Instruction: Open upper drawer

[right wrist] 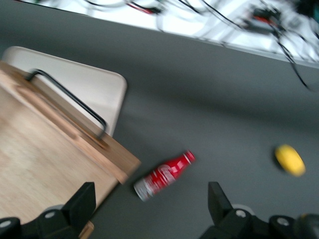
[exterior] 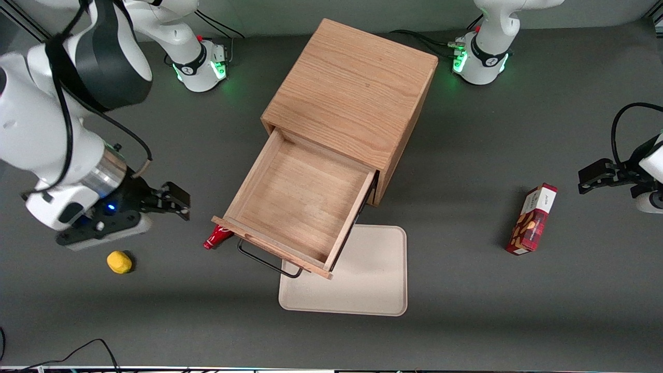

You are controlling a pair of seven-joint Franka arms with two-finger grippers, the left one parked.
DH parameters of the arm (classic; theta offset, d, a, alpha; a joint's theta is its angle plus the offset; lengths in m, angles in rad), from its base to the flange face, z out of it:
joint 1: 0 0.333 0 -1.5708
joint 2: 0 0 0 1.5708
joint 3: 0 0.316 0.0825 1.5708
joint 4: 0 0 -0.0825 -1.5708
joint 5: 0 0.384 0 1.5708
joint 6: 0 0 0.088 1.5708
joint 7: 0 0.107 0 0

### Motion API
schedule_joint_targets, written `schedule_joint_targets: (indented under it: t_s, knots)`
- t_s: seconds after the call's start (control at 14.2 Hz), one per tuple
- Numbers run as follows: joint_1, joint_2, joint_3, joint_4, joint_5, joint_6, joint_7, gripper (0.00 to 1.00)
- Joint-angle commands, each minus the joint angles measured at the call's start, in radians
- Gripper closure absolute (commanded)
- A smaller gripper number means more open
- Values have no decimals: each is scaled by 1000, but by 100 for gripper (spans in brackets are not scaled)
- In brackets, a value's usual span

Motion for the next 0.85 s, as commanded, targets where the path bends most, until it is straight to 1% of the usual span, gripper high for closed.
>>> schedule_joint_targets:
  t_s: [0.0,0.07,0.14,0.28,0.35,0.42,0.49,0.78]
  knots:
    - [-69,-69,16,-93,-46,-30,131,0]
    - [-105,-71,16,-92,-43,-55,134,0]
    - [-154,-75,34,-93,-35,-77,119,0]
    - [-273,-72,130,-100,-37,-85,135,0]
    - [-300,-72,141,-101,-35,-86,135,0]
    - [-313,-69,143,-101,-16,-102,137,0]
    - [-321,-66,134,-91,21,-125,138,0]
    - [-321,-63,129,-90,28,-165,152,0]
